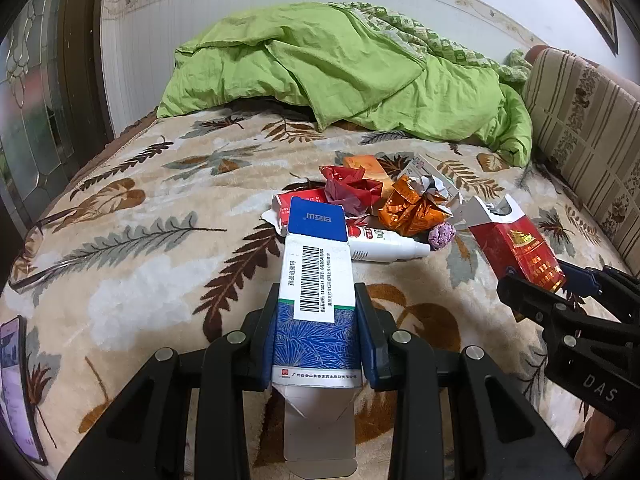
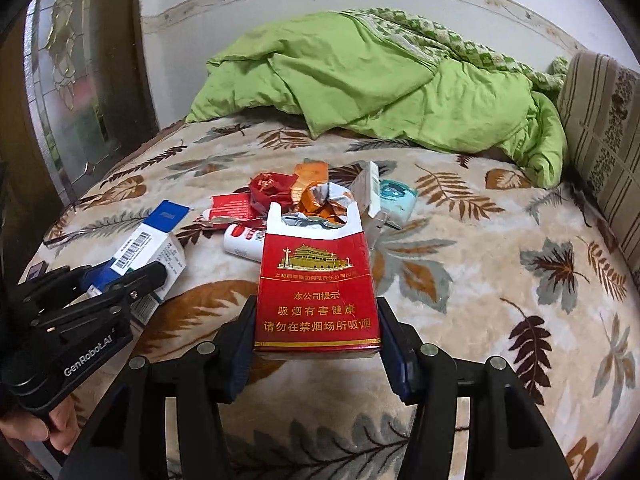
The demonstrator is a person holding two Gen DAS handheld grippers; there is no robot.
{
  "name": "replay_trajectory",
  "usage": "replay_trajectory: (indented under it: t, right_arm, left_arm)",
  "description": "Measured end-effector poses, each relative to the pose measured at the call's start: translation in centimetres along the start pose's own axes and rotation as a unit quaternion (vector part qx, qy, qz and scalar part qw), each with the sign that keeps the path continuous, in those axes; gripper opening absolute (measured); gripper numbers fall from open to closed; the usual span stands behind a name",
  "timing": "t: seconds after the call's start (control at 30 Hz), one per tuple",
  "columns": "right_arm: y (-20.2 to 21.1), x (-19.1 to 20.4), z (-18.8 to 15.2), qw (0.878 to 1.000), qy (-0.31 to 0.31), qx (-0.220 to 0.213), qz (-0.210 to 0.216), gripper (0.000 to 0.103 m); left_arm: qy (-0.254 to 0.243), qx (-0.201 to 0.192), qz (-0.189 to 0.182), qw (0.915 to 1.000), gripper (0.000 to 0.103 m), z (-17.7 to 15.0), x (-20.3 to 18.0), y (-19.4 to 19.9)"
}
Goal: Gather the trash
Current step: 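Lift the medicine box and cigarette pack, turning toward the wastebasket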
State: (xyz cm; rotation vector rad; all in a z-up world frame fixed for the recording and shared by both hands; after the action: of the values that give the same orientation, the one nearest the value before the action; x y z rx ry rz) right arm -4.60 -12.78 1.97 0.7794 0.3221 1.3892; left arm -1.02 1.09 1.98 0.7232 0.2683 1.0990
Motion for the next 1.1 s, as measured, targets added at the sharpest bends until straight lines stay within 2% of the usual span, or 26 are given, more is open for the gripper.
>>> replay_trajectory:
  t: [0.6,0.97,1.1]
  right_arm:
    - [-0.1,-0.8,0.3,1.0,-0.022,0.001,-0.005,0.059]
    - [1.8,-1.6,0.8,0.998,-0.052,-0.024,0.007,0.059]
    - [2.7,-2.1,0.4,0.998,-0.063,-0.026,0.01,0.059]
  left_arm:
    - [-0.007,-0.005,0.008,0.9999,0.032,0.2,-0.1,0.3]
    - [-0.016,-0.032,0.015,0.9992,0.032,1.1,-0.6,1.8]
    - [-0.023,-0.039,0.017,0.9988,0.032,0.8,-2.0,2.8]
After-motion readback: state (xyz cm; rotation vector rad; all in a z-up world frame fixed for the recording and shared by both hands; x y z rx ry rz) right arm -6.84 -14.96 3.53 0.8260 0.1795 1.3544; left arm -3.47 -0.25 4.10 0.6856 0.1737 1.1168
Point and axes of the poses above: each gripper's, at about its wrist camera, not at the fingertips, and y roughly against the way its jaws point, x to its left, z to its top, the point moved 6 cm from there along -y, roughly the way its jaws point, and after that the axes turned 15 degrees about -y, right-handed, at the moved point
